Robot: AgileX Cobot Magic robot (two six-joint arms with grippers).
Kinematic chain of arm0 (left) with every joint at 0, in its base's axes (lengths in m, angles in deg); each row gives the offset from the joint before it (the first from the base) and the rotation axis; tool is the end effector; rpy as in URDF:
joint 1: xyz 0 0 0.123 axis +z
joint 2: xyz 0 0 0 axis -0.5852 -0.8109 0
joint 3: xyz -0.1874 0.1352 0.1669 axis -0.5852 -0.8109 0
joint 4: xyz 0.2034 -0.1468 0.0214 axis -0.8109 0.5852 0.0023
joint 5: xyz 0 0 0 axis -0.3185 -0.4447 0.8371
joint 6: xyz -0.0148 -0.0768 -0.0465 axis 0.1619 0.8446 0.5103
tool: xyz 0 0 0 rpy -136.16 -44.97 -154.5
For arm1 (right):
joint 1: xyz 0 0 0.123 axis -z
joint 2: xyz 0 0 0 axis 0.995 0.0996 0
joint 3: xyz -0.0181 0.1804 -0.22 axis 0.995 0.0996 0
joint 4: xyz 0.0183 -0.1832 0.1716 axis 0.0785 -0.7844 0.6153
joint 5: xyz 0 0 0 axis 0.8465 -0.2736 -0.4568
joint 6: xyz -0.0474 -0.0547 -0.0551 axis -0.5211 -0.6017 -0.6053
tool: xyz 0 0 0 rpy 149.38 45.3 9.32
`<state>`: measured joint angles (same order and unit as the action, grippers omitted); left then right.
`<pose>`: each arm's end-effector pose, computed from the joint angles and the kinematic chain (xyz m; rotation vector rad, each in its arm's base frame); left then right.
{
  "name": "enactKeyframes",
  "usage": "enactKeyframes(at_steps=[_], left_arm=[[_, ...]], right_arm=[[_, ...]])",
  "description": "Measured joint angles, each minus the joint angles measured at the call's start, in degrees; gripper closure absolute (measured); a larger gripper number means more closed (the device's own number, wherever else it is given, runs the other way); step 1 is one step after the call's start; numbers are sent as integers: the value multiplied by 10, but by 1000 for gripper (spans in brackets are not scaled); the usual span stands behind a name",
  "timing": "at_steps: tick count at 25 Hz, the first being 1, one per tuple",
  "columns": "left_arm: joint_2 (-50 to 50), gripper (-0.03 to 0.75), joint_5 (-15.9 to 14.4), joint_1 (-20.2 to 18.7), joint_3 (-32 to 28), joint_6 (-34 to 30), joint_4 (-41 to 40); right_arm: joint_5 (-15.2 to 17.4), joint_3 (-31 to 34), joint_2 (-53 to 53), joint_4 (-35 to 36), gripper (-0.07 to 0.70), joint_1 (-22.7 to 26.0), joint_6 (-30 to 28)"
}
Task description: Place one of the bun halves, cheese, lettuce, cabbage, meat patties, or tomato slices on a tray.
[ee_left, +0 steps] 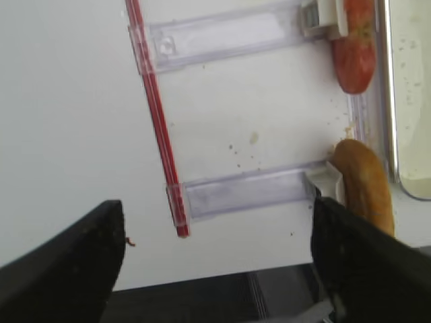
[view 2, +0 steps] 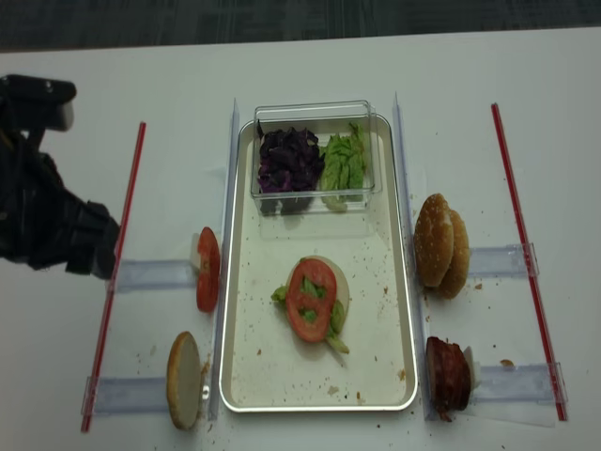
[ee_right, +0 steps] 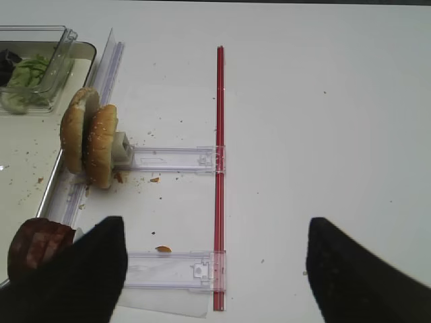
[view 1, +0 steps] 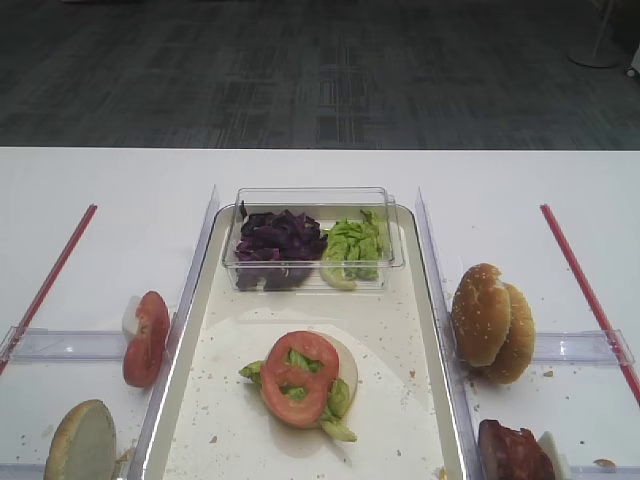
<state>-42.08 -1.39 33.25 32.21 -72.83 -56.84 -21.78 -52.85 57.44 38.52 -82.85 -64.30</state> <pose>0.2066 -0.0092 0.2902 0.1783 2.9624 0.0040 -0.0081 0.0046 0.2663 -0.0250 2.1188 0.0246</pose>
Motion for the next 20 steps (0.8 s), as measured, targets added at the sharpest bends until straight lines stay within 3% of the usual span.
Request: enactKeyframes(at_steps=[13, 20], left_arm=[[307, 190, -8, 1, -186, 12, 4], [465, 190, -6, 1, -236, 12, 26]], right_arm=[[0, 0, 0, 0, 61, 0, 0], [0, 0, 0, 0, 61, 0, 0]])
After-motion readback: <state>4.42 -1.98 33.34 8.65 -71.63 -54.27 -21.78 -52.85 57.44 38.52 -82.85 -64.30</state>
